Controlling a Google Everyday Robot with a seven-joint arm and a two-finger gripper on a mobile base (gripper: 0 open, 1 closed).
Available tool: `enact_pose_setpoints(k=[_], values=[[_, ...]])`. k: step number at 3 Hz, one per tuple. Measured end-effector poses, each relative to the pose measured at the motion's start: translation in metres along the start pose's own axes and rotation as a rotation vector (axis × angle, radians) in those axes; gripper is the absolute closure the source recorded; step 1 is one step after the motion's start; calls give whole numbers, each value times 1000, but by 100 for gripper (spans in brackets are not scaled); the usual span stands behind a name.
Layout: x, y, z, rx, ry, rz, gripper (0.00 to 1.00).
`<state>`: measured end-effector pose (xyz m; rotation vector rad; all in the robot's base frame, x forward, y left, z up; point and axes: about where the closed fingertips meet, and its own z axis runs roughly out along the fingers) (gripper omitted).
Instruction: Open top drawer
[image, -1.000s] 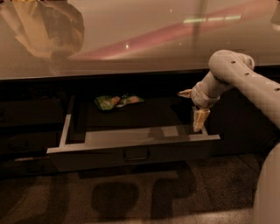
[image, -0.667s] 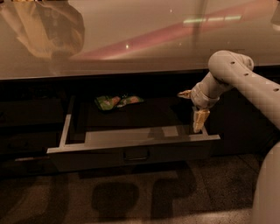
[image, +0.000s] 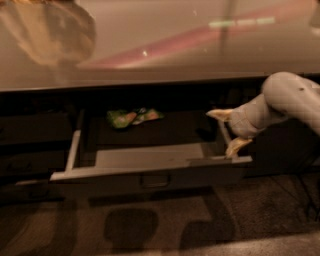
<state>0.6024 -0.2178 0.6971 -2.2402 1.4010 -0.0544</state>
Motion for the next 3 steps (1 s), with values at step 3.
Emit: enact_pose_setpoints(k=[3], values=[[-4,20,-3,-17,-6,2,0]])
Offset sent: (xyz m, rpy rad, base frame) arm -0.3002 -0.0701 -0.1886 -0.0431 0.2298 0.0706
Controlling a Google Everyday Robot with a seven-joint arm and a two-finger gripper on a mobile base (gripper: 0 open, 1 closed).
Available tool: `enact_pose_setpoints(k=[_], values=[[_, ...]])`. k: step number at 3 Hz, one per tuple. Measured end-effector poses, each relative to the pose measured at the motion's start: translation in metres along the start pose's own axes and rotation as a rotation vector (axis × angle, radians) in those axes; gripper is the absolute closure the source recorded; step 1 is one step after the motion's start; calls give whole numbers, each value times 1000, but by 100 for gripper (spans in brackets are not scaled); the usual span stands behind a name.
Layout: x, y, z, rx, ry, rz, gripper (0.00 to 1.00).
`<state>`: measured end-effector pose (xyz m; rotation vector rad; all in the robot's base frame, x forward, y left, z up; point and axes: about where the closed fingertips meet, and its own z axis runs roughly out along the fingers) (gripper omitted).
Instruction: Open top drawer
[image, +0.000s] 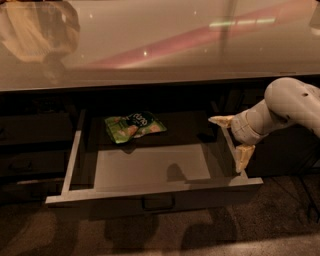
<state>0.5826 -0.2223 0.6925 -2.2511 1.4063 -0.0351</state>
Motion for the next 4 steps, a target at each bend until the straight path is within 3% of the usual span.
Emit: enact_pose_setpoints(k=[1,2,3,4], values=[[-1,2,-3,-2,0,1,0],[-17,12,-33,74,55,-39,0],[-5,54,-31,72,75,13,0],[-5,54,-31,72,75,13,0]])
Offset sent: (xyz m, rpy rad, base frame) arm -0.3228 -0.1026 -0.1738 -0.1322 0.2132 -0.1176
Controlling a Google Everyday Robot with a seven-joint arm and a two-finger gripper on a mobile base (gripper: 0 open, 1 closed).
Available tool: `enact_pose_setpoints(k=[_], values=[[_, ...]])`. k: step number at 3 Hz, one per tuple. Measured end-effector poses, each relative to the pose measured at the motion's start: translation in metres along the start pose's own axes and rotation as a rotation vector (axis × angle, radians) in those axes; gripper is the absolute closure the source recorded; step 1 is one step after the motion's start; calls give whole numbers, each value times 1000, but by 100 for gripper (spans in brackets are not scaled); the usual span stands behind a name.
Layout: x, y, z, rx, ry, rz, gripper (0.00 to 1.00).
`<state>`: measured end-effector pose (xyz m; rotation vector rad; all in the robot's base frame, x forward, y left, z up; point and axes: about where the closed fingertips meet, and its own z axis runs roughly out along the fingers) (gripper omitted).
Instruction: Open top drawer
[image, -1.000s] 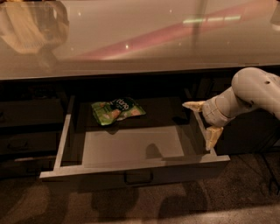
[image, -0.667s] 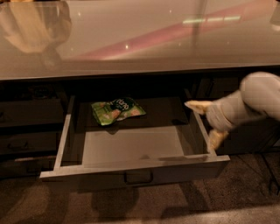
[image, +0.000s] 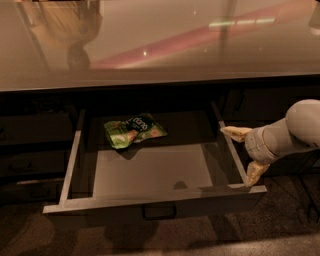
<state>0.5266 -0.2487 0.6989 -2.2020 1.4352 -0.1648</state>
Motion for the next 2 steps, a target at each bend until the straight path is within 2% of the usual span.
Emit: enact_pose_setpoints(k=[1,2], values=[[0,-1,-1,0,0,0,0],[-26,-29,15,-22,-19,-31,0]])
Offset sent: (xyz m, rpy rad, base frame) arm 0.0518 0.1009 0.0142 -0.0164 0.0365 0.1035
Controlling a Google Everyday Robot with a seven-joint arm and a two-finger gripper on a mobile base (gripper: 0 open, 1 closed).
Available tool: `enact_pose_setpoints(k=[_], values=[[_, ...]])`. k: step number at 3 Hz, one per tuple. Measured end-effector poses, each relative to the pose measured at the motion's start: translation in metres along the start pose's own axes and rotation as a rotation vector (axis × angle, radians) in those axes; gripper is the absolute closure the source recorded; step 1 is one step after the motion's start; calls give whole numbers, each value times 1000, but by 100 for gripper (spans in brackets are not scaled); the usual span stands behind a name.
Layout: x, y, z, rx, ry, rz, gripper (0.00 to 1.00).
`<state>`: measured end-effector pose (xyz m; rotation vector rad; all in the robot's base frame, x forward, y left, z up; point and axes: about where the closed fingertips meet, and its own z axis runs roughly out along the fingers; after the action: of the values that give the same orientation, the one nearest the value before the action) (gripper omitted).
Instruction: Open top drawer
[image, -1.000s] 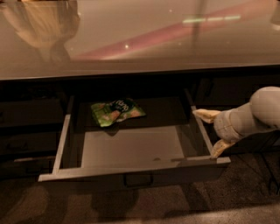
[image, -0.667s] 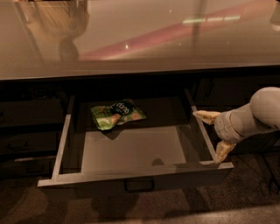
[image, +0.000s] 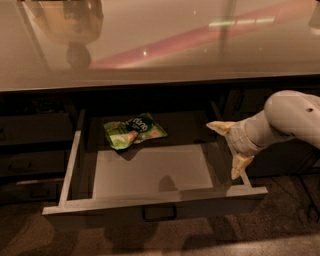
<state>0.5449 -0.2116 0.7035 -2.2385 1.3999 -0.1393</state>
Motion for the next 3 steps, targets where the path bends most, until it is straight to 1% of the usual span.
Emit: enact_pose_setpoints(k=[1,2,3], values=[[-59,-21,15,-1,-21,-119,0],[-66,-8,24,-28,-36,-122,0],[-65,-9,24,-27,-35,-122,0]])
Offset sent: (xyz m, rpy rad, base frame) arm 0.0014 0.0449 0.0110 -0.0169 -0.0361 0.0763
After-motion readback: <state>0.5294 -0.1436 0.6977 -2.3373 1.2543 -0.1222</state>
